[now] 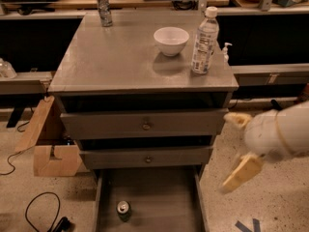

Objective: Pick green can from bottom drawer and place on counter

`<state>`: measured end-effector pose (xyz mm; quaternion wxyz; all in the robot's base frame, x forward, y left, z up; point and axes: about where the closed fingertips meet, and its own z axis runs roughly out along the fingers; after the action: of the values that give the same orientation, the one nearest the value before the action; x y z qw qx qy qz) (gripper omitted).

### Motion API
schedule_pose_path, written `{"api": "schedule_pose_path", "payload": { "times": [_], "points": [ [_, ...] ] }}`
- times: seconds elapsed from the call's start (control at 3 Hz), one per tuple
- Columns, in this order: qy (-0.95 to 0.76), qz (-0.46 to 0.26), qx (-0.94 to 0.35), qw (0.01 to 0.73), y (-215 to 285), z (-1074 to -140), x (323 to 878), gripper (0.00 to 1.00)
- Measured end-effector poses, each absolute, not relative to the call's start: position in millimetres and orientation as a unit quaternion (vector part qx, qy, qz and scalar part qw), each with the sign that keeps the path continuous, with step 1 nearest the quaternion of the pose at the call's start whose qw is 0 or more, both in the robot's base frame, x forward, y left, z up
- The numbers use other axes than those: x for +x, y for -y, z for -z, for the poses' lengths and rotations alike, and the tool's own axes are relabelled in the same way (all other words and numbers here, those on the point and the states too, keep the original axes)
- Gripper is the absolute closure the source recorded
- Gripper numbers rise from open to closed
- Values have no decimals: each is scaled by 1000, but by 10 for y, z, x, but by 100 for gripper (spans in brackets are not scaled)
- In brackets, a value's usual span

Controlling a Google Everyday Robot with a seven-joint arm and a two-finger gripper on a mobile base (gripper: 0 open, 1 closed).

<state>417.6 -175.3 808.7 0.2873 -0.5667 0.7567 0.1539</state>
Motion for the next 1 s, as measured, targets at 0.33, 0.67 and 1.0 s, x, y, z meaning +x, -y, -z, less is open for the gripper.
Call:
{"api": "schedule_pose_path", "payload": {
  "times": [0.33,0.67,1.0],
  "points": [
    [-735,-251,-516,361,1398,-7290,4028,0],
    [-711,-277,-465,449,1333,-7019,4192,0],
    [-705,-281,-467,454,1323,-6914,4208,0]
  ]
}}
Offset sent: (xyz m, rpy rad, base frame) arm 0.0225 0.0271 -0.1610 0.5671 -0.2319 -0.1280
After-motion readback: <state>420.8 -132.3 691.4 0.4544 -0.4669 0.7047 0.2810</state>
